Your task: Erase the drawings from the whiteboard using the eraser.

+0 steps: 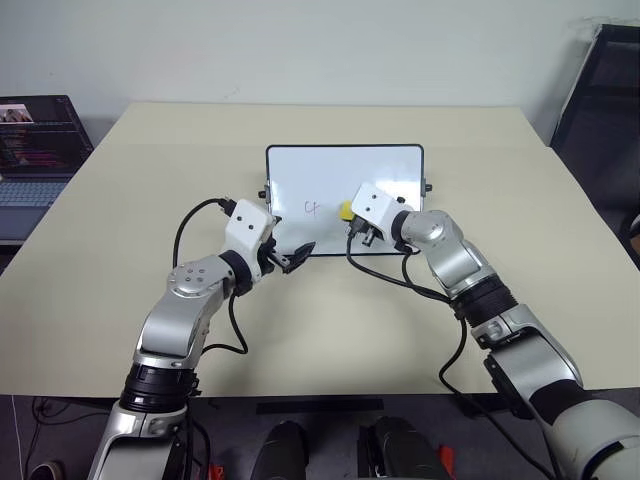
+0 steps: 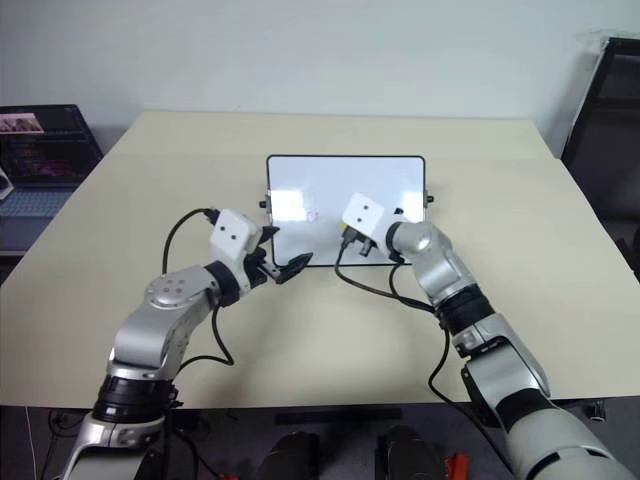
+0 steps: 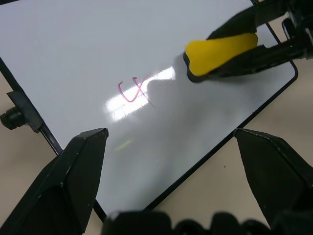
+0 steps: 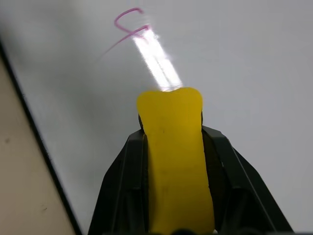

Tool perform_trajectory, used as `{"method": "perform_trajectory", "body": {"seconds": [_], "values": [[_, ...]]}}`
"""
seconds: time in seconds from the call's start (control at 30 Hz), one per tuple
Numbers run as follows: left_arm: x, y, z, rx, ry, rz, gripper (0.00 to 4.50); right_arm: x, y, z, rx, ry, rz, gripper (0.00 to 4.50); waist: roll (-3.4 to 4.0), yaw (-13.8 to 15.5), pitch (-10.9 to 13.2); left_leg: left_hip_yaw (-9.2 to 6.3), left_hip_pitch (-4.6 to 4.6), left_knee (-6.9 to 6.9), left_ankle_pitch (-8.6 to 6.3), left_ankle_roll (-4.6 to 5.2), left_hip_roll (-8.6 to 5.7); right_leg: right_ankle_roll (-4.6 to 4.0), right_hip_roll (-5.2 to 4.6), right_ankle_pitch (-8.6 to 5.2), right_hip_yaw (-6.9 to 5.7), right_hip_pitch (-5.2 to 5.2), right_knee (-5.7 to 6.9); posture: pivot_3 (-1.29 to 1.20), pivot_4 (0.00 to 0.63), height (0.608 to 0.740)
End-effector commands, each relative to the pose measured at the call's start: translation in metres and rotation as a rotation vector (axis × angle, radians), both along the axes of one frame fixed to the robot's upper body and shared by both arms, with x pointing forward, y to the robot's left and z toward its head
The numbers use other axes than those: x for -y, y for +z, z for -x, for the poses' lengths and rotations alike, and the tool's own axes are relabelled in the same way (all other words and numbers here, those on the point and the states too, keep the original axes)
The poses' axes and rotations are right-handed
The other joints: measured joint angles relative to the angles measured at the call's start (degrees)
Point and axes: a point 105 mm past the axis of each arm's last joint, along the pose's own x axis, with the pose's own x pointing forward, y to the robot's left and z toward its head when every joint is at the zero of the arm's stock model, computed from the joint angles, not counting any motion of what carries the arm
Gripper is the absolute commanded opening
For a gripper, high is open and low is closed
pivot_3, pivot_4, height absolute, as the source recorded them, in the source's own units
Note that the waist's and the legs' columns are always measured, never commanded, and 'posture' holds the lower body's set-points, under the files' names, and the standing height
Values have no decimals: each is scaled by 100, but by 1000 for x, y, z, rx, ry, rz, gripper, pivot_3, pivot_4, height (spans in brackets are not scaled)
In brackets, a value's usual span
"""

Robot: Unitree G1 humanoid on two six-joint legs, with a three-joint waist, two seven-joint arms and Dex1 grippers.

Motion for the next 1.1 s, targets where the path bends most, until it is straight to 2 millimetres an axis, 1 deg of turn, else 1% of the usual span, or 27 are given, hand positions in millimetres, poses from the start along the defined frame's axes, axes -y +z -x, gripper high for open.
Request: {"method": "perform_trajectory", "body": {"seconds": [0.03,0.13,0.27,0.33,0.4,0.5,0.57,0.63,0.73,0.87,1.1], "values": [[4,16,2,60,-21,-3,4500,5,27,-7,83,-34,-59,1122,0,-9,0,0,0,0,0,0,0,0,0,0,1,0,-1,0,150,740],[0,14,3,60,-9,-4,4500,7,31,-3,83,-32,-118,1122,0,-12,0,0,-2,-3,0,0,-1,0,-1,0,0,0,-7,0,150,740],[-12,15,1,88,72,10,4500,9,53,9,86,-22,-358,1122,0,-11,0,-7,-14,-6,-1,0,2,0,-1,0,2,-5,-16,0,150,740],[-18,12,1,82,109,27,4500,13,57,18,60,-16,-458,1122,1,-16,0,-12,-19,-6,-1,0,5,0,-1,0,5,-7,-21,0,150,740],[-21,8,2,70,128,39,4500,17,56,28,30,-8,-520,1122,0,-9,0,-16,-21,-7,-1,-1,5,0,-1,0,7,-6,-25,0,150,740],[-24,-1,7,51,135,37,4500,22,50,45,2,1,-587,1122,1,0,0,-20,-25,-6,-2,0,3,0,-3,0,5,-4,-31,0,150,740],[-26,-5,10,33,130,59,4500,25,41,60,-27,22,-633,1122,0,2,0,-20,-25,-6,-2,0,2,0,-3,0,4,-4,-32,0,150,740],[-29,-6,13,26,125,69,4500,28,35,75,-48,49,-671,1122,0,2,0,-20,-26,-6,-2,0,3,0,-3,0,3,-4,-33,0,150,740],[-37,-4,12,44,144,74,4500,34,22,90,-85,60,-678,1122,0,3,0,-19,-26,-5,-1,0,2,1,-2,0,3,-4,-33,0,150,740],[-39,2,12,67,156,117,4500,35,12,103,-127,90,-675,1122,0,2,0,-15,-24,-3,-1,0,1,6,-1,-3,3,0,-35,0,150,740],[-36,17,8,134,162,162,4500,37,-6,109,-147,89,-655,1122,0,6,0,-7,-24,-4,-1,0,2,9,1,-5,1,1,-38,0,150,740]]}}
